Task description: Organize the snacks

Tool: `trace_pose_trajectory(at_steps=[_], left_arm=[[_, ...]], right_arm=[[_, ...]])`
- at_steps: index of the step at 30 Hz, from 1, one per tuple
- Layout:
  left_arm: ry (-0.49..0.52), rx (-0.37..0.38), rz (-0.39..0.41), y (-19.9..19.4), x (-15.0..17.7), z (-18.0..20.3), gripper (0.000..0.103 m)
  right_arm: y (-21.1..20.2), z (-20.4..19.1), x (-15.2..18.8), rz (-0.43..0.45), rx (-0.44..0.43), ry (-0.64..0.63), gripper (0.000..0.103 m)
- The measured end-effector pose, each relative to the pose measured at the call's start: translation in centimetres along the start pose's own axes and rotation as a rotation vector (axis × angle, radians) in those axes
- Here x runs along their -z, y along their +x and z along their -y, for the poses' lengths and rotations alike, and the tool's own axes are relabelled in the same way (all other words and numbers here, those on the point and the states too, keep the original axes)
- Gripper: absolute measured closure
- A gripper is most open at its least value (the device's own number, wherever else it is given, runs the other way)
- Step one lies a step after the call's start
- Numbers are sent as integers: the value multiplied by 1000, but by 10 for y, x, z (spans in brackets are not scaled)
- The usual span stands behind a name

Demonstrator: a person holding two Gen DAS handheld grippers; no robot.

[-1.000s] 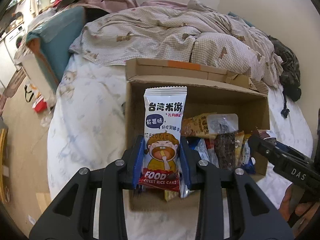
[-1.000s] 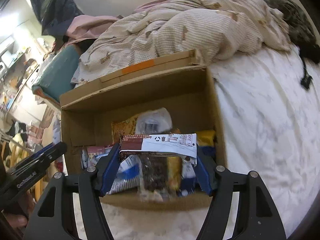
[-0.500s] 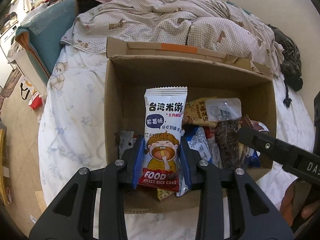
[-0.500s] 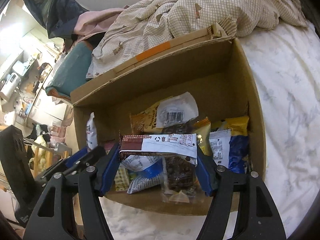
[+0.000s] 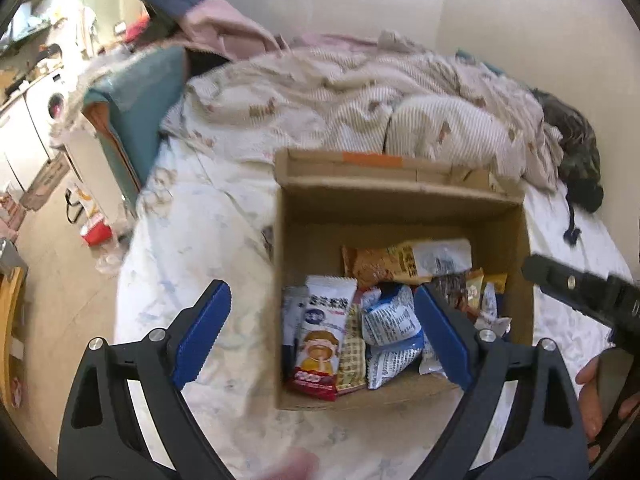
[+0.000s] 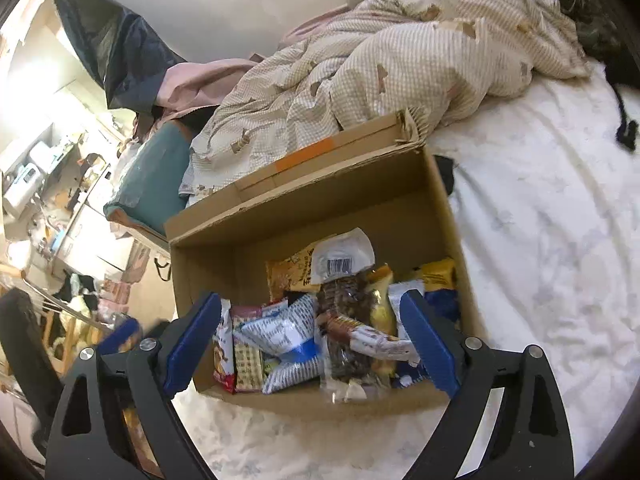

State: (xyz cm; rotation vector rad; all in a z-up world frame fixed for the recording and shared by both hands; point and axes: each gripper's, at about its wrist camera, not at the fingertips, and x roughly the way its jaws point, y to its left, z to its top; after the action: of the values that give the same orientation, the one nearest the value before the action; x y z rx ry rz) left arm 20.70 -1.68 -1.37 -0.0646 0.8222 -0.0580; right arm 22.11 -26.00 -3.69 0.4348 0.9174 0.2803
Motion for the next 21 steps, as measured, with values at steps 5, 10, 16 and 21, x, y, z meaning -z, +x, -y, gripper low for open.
trace_pose_trajectory(at_steps=[5,10,16,21], left_arm=[[-13,-9,77,-39,2,-9,12],[-57,-11,90,-72,16,-20,2],[-73,-29,92,-105,44,-34,0],[-91,-31,86,-121,66,-44,0]], right_arm=[[-34,-16,10,47,21,-47,8],[-74,-26,34,114,60,-73,1],[-98,-32,62,131,107,-113,0],[-107,-35,78,136,124,-128,0]])
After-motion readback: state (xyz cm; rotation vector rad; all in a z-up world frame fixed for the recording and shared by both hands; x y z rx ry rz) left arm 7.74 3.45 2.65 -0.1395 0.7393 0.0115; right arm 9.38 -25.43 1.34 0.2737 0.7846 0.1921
